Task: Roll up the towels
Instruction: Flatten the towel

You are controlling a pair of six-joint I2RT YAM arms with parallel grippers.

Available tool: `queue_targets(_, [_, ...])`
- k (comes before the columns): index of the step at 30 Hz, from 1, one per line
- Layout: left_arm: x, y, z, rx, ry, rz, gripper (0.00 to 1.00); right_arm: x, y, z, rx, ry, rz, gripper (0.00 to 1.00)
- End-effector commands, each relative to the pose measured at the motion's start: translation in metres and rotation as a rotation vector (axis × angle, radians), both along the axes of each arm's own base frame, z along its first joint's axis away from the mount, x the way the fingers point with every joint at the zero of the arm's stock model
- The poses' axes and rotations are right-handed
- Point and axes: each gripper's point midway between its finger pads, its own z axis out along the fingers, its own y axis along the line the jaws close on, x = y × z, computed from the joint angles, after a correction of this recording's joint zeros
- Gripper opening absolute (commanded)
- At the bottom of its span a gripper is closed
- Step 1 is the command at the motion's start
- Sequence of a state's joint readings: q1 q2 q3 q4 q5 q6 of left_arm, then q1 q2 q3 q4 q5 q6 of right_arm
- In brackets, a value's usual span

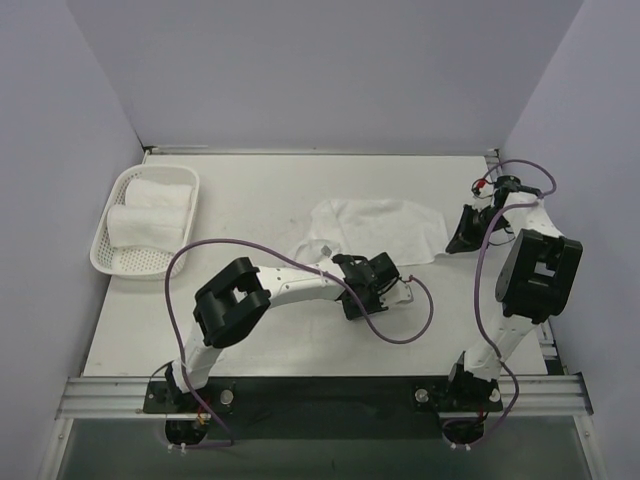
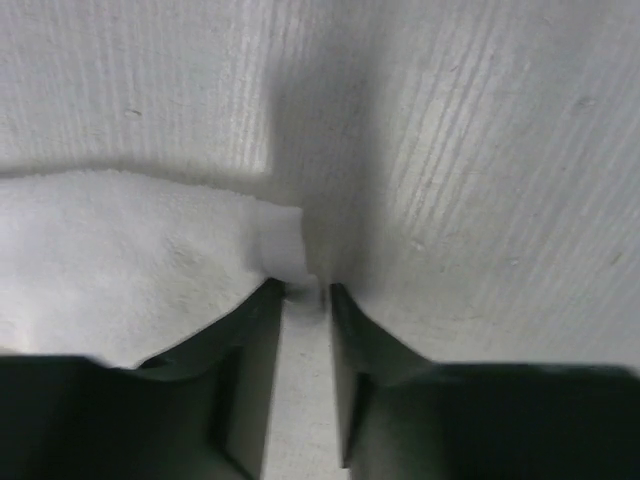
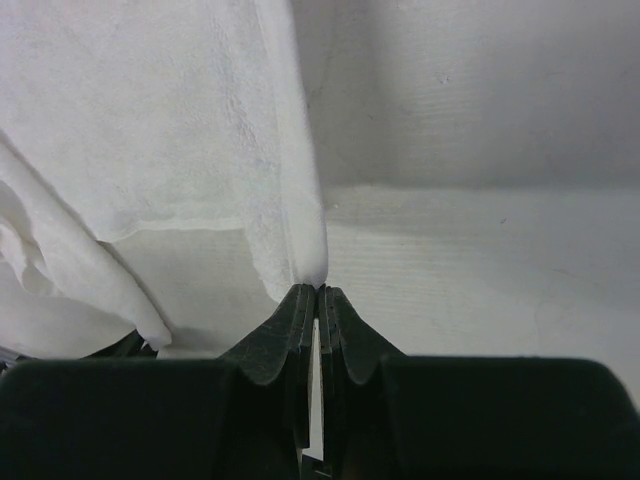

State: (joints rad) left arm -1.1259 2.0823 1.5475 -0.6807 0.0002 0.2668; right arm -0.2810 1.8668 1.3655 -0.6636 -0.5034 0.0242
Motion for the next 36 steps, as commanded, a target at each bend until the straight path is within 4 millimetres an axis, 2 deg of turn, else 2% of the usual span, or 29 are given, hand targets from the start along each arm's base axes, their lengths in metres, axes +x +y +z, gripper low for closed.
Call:
queue_targets(1, [0.014,-0.007,0.000,-0.006,-0.054,0.036,0.30,-0.012,0.002,0.015,0.009,0.002,0.006,0.00])
queue_targets(3, [0.015,-0.005,-0.001,-0.005,-0.060,0.040,0.19,-0.013,0.001,0.015,0.009,0.004,0.006,0.00])
queue_targets(4, [0.016,-0.004,0.000,-0.005,-0.063,0.042,0.07,-0.013,0.000,0.016,0.007,0.002,0.005,0.00])
queue_targets(5, [0.018,-0.003,0.008,-0.019,-0.068,0.047,0.02,-0.014,0.000,0.016,0.008,0.003,0.003,0.00])
queue_targets(7, [0.018,0.002,0.014,-0.031,-0.065,0.048,0.00,-0.014,-0.001,0.017,0.008,0.000,0.000,0.00])
queue_targets(11, [0.035,0.026,0.063,-0.129,-0.033,0.104,0.00,-0.011,-0.006,0.027,0.007,-0.031,-0.015,0.00])
queue_targets(13, [0.041,0.040,0.082,-0.171,-0.009,0.133,0.00,-0.007,-0.014,0.044,0.041,-0.077,-0.025,0.00])
queue_targets(14, [0.060,0.057,0.106,-0.221,-0.036,0.193,0.00,-0.005,-0.018,0.052,0.057,-0.098,-0.042,0.00])
queue_targets(17, [0.088,0.090,0.146,-0.302,-0.072,0.293,0.00,0.000,-0.042,0.081,0.086,-0.177,-0.114,0.00])
queue_targets(18, [0.111,0.114,0.156,-0.321,-0.090,0.371,0.00,0.002,-0.050,0.089,0.083,-0.196,-0.129,0.00])
queue_targets(20, [0.131,0.138,0.176,-0.364,-0.118,0.443,0.00,0.001,-0.065,0.100,0.085,-0.225,-0.165,0.00])
queue_targets(21, [0.149,0.164,0.181,-0.373,-0.132,0.511,0.00,-0.001,-0.068,0.104,0.089,-0.225,-0.175,0.00])
queue_targets(24, [0.171,0.196,0.193,-0.404,-0.154,0.595,0.00,0.001,-0.083,0.118,0.092,-0.260,-0.209,0.00])
queue_targets(25, [0.183,0.219,0.197,-0.412,-0.166,0.659,0.00,0.003,-0.088,0.125,0.088,-0.280,-0.218,0.00])
queue_targets(27, [0.195,0.236,0.208,-0.443,-0.187,0.716,0.00,0.004,-0.094,0.134,0.098,-0.301,-0.239,0.00])
queue_targets(28, [0.204,0.255,0.211,-0.450,-0.199,0.767,0.00,0.004,-0.095,0.138,0.098,-0.313,-0.243,0.00])
queue_targets(33, [0.226,0.301,0.235,-0.454,-0.285,0.877,0.00,0.007,-0.117,0.165,0.056,-0.385,-0.284,0.00])
queue_targets(36, [0.231,0.324,0.235,-0.430,-0.295,0.917,0.00,0.009,-0.129,0.179,0.045,-0.426,-0.300,0.00])
